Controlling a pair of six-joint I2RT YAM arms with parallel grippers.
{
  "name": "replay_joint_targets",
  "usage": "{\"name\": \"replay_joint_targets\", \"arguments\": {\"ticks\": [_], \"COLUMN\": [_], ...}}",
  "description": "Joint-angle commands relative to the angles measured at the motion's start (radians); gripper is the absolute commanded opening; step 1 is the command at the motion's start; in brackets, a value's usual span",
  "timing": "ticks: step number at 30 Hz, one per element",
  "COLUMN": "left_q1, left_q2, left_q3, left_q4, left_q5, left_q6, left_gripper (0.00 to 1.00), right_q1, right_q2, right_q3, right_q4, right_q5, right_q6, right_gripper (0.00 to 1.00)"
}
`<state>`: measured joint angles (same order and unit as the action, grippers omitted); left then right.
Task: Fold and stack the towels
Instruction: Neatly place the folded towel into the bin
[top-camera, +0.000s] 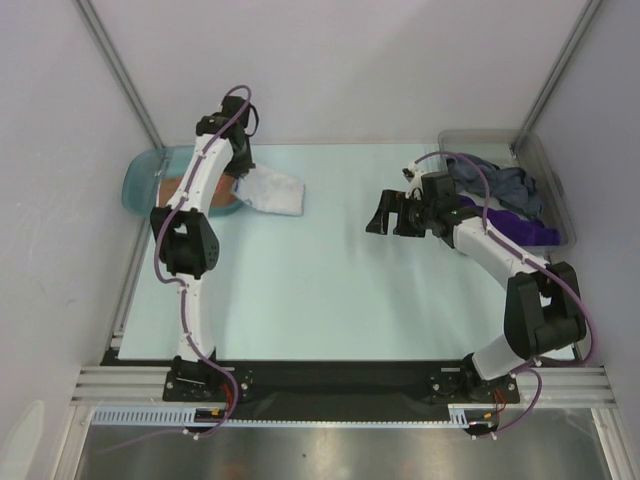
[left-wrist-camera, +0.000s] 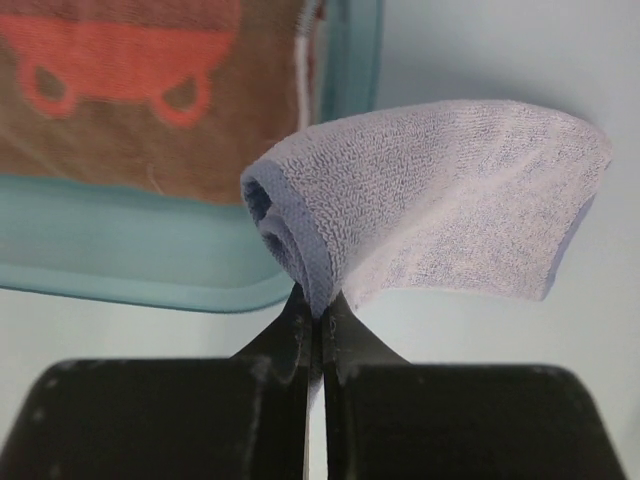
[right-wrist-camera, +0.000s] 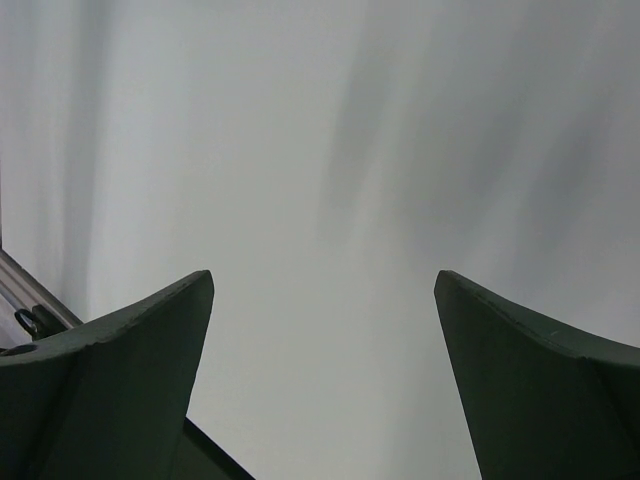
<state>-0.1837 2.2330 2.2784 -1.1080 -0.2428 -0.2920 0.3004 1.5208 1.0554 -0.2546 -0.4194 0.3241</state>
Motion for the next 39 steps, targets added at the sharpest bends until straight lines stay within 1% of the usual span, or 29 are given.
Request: {"name": "replay_joint_targets", "arguments": {"ticks": [1, 8, 12, 16, 19, 22, 28, 39], "left_q1": [0.049, 0.144, 0.179, 0.22, 0.237, 0.263, 0.311, 0.363], "left_q2": [-0.009, -0.018, -0.016, -0.024, -0.023, -0.018, -0.026, 0.017], "left_q3": [0.043, 0.038, 0.018, -0.057, -0.088, -0.108, -0.163, -0.148], "left_q4": [0.043, 0.082, 0.109, 0.177, 0.201, 0.214, 0.29, 0.315], "left_q5": [-0.044, -0.076, -0.099, -0.125, -0.139, -0.185, -0.161, -0.167], "left_q6": [0.053, 0.085, 0.096, 0.106, 0.111, 0.108, 0.117, 0.181], "left_gripper": [0.0, 0.01, 0.0, 0.01, 0.0, 0.0, 0.0, 0.0], "right_q1": [0.006, 0.005, 0.005, 0.005, 0.005, 0.005, 0.003, 0.005], "right_q2": [0.025, 0.075, 0.088, 0.091, 0.102, 0.121, 0.131, 0.183], "right_q3": [0.046, 0.072, 0.077, 0.063, 0.055, 0.069, 0.068, 0.118], "right_q4": [0.034, 0.021, 0.031, 0.047, 0.055, 0.041, 0.054, 0.035], "right_q5": [-0.012, -0.007, -0.016, -0.013, -0.015, -0.012, -0.015, -0.015], "right_q6": [-0.005, -0.03, -0.03, -0.031, -0.033, -0.043, -0.046, -0.059], "right_gripper": [1.0, 1.0, 1.0, 1.0, 1.0, 1.0, 1.0, 1.0]}}
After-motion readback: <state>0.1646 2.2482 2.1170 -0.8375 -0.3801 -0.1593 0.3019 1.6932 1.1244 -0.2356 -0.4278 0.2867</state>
